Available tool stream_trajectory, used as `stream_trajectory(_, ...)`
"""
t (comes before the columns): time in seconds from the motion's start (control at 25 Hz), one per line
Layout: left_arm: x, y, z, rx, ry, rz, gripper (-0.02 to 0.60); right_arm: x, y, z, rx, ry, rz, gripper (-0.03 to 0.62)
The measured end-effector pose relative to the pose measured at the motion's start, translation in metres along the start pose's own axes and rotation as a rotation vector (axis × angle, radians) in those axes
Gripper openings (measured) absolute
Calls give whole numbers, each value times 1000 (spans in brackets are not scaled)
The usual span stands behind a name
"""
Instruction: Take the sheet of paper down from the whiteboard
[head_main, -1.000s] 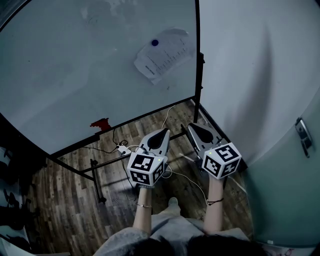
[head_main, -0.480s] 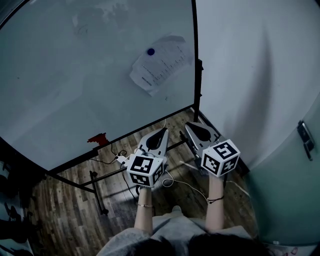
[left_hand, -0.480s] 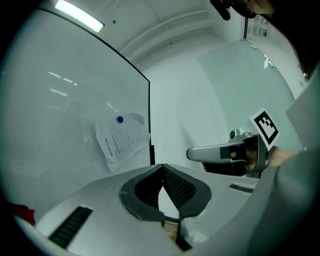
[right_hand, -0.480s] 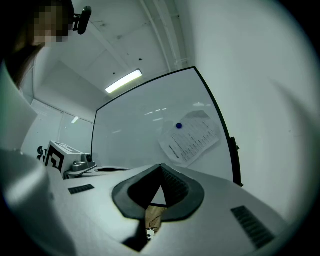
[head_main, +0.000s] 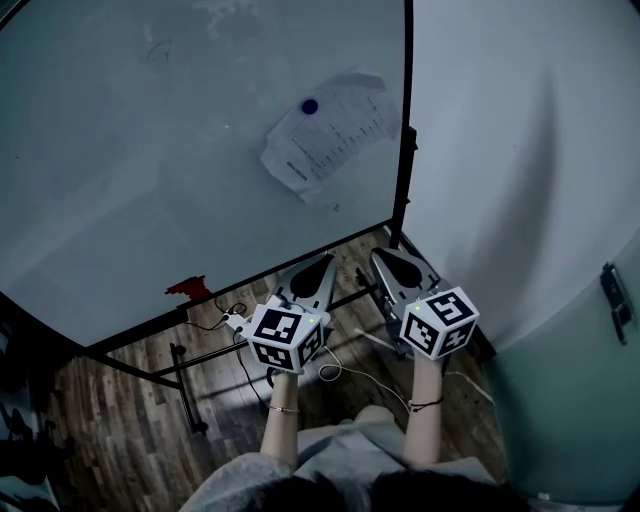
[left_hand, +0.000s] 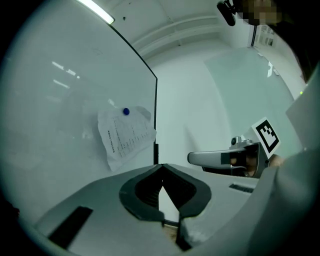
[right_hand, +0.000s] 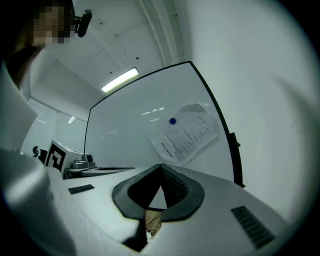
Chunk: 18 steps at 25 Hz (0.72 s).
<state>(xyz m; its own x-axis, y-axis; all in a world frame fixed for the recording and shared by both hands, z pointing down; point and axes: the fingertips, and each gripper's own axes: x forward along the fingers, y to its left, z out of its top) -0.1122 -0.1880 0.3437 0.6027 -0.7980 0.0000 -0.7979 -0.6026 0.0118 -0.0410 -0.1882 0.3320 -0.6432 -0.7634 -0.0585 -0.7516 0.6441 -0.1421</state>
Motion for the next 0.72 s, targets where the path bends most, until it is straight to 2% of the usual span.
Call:
stream_trajectory(0.36,24,24,0,5,11,53,6,27,-32,-1,17,0,21,0)
stream_trajectory(0.72,73,42,9,4,8,117,6,60,-75,19,-4,-2,81,0)
